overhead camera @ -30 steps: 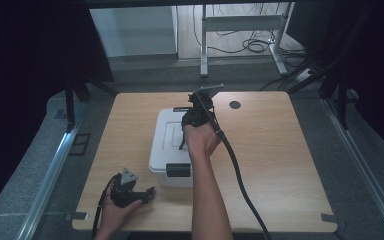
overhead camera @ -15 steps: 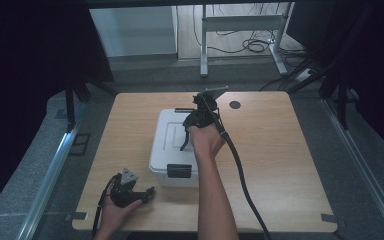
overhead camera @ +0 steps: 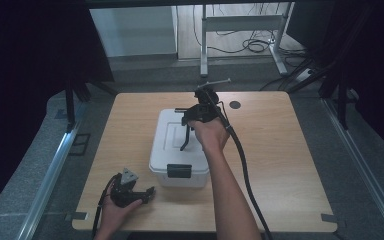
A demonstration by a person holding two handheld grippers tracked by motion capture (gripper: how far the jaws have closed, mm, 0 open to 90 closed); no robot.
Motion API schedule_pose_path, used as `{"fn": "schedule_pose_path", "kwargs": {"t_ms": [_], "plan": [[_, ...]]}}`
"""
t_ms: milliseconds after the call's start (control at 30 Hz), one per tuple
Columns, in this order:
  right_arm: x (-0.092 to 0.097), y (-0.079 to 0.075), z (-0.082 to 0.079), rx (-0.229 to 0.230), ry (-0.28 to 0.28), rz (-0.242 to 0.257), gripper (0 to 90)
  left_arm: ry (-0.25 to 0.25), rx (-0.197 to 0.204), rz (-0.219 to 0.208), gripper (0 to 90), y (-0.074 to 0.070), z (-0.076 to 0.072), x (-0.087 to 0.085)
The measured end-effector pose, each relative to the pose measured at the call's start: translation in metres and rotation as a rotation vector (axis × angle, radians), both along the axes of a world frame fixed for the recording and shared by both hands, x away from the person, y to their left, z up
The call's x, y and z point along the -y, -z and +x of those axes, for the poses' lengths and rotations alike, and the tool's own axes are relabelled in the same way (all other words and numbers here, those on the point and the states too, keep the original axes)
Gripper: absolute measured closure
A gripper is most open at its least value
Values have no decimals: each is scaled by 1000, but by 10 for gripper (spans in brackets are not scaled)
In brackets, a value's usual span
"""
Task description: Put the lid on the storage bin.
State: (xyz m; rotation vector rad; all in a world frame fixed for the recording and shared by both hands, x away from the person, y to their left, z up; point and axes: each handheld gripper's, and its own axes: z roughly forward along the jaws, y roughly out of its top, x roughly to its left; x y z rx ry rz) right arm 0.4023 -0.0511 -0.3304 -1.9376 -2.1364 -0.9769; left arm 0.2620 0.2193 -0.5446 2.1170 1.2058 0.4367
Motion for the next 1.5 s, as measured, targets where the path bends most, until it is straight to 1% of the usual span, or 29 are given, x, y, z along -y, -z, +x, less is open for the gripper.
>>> {"fn": "schedule_pose_path", "kwargs": {"t_ms": [33,67,167,300,433,533,567,600,633,767,867,933,967,1000,1067,1100,1200,1233,1267,1300,1367,1400,1433,1467,1500], "plan": [[2,0,1,8,-9,-3,663,0,0,1,126,0,0,0],[5,1,2,21,-28,-18,648,1,0,1,126,0,0,0],[8,3,3,28,-41,-18,627,1,0,1,126,0,0,0],[20,7,4,56,-56,-27,603,1,0,1,126,0,0,0],[38,7,2,94,-64,-10,592,1,-1,1,126,0,0,0],[51,7,-1,116,-64,-8,590,4,-2,0,125,0,0,0],[60,9,-1,123,-59,3,590,4,-2,1,125,0,0,0],[60,9,-1,123,-59,3,590,4,-1,0,125,0,0,0],[65,11,-1,124,-53,6,590,4,-1,1,125,0,0,0],[82,20,0,133,-38,-11,587,1,0,-2,125,0,0,0],[96,27,2,136,-21,-1,574,2,0,-2,125,0,0,0],[108,34,0,140,-15,18,550,2,0,-1,125,0,0,0],[108,34,0,140,-15,18,550,1,1,-2,125,0,0,0],[112,37,-1,146,-13,16,542,1,1,-2,125,0,0,0],[120,42,-3,162,-7,27,521,1,2,-2,125,0,0,0],[126,45,-5,170,-13,27,496,1,2,-2,125,0,0,0],[138,54,-7,191,-7,18,470,1,3,-3,125,0,0,0],[144,60,-9,200,-4,24,464,3,1,0,125,0,0,0],[149,64,-9,198,-3,32,457,3,1,0,125,0,0,0],[157,72,-11,206,-3,53,452,3,2,0,125,0,0,0],[160,74,-12,203,-3,59,448,3,2,-1,125,0,0,0],[168,81,-15,214,10,59,444,3,2,-1,125,0,0,0],[168,81,-15,214,10,59,444,3,2,-1,125,0,0,0],[174,87,-16,202,20,48,431,3,2,-1,125,0,0,0],[174,87,-16,202,20,48,431,2,2,-1,125,0,0,0]]}}
